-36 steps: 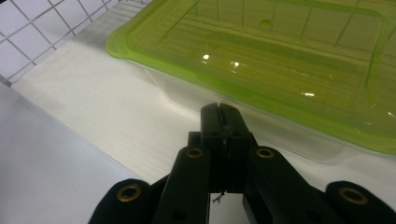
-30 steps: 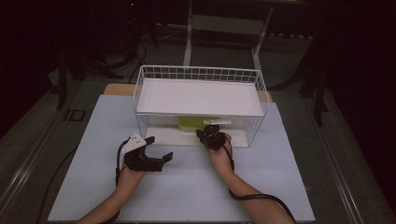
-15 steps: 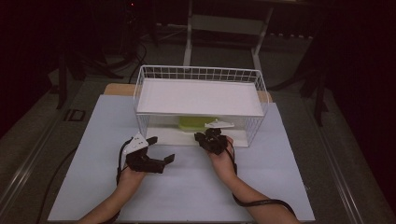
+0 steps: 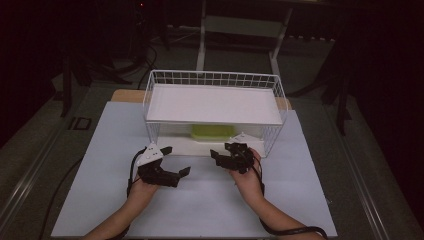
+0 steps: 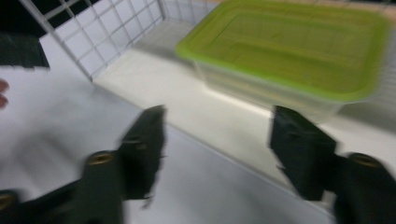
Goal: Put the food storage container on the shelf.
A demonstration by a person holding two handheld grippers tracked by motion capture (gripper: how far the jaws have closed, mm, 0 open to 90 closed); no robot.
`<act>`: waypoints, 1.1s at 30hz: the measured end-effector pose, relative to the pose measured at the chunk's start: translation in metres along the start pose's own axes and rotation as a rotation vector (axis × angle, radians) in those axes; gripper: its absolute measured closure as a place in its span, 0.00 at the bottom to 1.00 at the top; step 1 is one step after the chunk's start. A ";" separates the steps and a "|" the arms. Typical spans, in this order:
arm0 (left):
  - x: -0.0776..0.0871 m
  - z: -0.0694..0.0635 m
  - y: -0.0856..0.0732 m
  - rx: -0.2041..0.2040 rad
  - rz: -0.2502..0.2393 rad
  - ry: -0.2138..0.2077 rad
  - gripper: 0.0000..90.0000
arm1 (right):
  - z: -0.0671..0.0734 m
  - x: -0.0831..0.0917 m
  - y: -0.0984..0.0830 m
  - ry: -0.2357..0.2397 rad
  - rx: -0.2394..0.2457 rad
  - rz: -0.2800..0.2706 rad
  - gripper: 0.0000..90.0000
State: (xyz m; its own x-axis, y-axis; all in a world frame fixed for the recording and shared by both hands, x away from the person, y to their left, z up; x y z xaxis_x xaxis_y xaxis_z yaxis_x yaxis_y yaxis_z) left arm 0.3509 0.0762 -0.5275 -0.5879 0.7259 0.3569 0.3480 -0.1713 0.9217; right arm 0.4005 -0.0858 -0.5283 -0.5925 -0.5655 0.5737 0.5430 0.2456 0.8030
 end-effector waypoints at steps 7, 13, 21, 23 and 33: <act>-0.004 -0.013 0.009 -0.033 0.011 -0.064 0.00 | -0.010 0.020 0.006 0.011 0.028 -0.030 0.16; 0.000 -0.029 0.018 -0.045 0.011 -0.128 0.00 | -0.007 0.033 -0.002 0.076 0.027 -0.029 0.16; 0.012 -0.043 0.020 -0.038 0.015 -0.165 0.00 | 0.003 0.053 -0.010 0.107 0.069 -0.050 0.16; 0.017 -0.047 0.020 -0.041 0.015 -0.177 0.00 | 0.006 0.057 -0.012 0.126 0.080 -0.053 0.16; 0.036 -0.059 0.015 -0.036 0.012 -0.212 0.00 | 0.017 0.079 -0.030 0.197 0.104 -0.060 0.16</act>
State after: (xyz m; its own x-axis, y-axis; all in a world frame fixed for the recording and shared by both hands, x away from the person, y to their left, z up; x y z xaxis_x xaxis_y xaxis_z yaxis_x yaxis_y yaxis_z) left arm 0.2921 0.0604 -0.4920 -0.4161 0.8468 0.3314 0.3255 -0.2016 0.9238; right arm 0.3275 -0.1246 -0.5042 -0.4884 -0.7219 0.4903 0.4402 0.2813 0.8527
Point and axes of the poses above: each handheld gripper's, and its own axes: x roughly backward along the jaws, y roughly out of its top, z roughly to its left, the point moved 9 cm from there along -x, roughly forward along the jaws, and after that the axes turned 1 degree about z, right-handed, at the moved point
